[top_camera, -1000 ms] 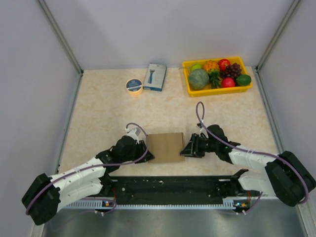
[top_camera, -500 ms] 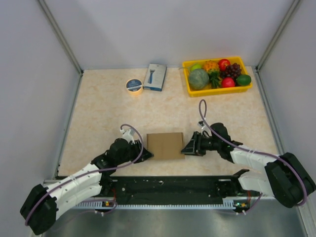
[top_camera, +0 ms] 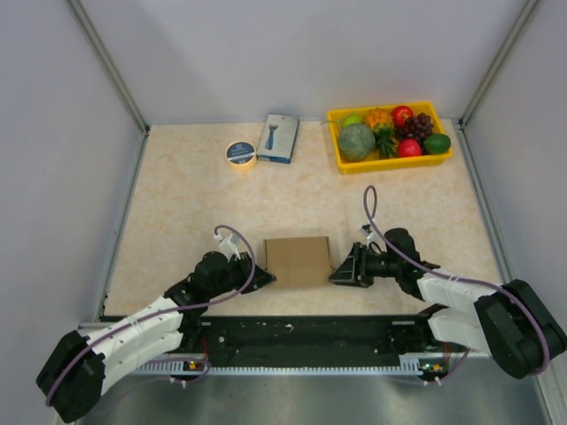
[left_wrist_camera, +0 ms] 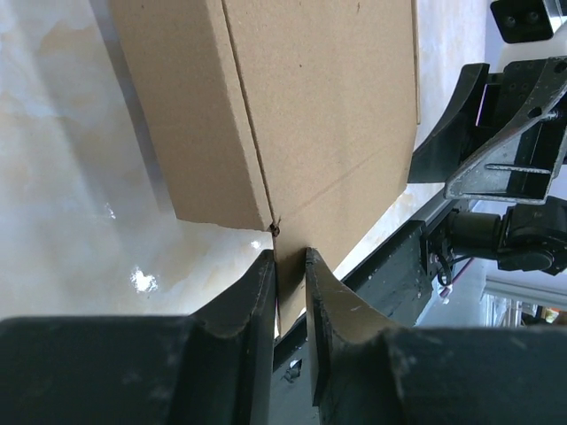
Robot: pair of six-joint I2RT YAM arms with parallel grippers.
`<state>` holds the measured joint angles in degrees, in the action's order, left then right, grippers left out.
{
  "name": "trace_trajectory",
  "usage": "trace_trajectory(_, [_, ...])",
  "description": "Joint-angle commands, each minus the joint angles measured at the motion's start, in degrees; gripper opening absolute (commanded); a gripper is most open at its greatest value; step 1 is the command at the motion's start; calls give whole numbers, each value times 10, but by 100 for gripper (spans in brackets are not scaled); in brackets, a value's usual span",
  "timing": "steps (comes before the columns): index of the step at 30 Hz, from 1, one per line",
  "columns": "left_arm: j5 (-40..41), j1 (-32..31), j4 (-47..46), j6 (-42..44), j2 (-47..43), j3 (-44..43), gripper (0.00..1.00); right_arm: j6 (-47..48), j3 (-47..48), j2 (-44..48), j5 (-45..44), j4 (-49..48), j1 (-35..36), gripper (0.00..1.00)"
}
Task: Fold the paper box
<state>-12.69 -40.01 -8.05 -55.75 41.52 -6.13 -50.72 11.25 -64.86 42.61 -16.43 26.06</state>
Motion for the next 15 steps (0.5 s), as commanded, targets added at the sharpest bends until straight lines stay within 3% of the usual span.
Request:
trace_trajectory(1, [-6,5,-42,-2,4,13,19,9,7,-1,7,-48,-8,48])
trace_trajectory(6, [-7,5,-44,-2,9,13,11,67,43,-10,-12,-1,-8,47])
trace_trajectory(12, [-6,5,-45,-2,16,16,0,86,42,-19,-20,-12,-8,45])
trace_trajectory(15, [-7,5,-50,-3,18,21,0,104,39,-20,-31,-8,-7,46])
